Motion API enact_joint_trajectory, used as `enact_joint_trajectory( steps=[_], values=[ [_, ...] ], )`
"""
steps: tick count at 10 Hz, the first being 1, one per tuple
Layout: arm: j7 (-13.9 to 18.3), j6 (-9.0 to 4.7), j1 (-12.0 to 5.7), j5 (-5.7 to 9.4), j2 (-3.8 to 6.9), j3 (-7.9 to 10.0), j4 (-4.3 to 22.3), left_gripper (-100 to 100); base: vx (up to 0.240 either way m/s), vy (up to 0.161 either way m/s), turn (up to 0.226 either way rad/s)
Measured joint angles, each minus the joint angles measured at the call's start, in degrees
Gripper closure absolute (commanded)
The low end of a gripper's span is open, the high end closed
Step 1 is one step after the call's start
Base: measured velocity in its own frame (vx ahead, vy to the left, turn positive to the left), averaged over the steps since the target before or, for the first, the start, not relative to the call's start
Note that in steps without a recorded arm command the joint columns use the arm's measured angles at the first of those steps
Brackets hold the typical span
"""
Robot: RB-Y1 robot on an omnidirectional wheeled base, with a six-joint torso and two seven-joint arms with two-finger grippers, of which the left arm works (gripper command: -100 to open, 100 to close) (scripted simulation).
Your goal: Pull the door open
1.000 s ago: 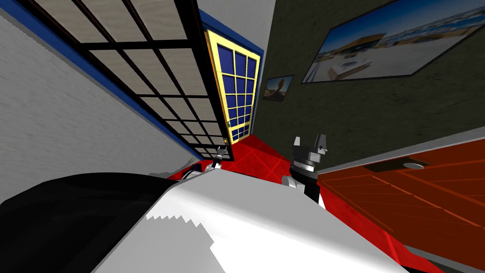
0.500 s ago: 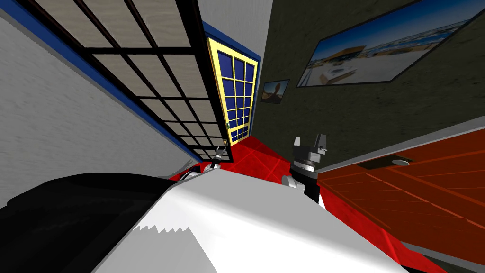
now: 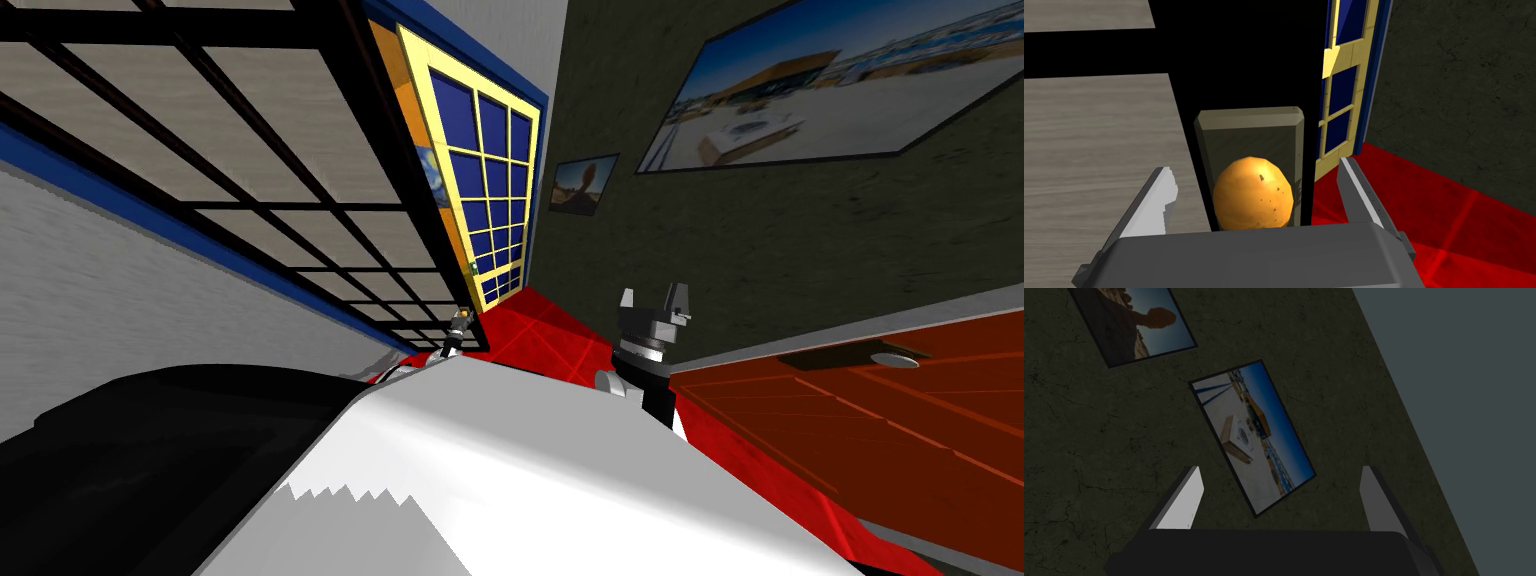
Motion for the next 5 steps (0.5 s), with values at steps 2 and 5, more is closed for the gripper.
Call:
enact_joint_trajectory(
  steps=[2,5],
  values=[
    [0.17,-0.81,-0.68,0.05,0.2,0.06,1.43,100,0.002,-0.003,0.0],
    [0.13,-0.63,-0.66,0.04,0.17,0.05,1.29,100,0.0,0.0,0.0]
  ],
)
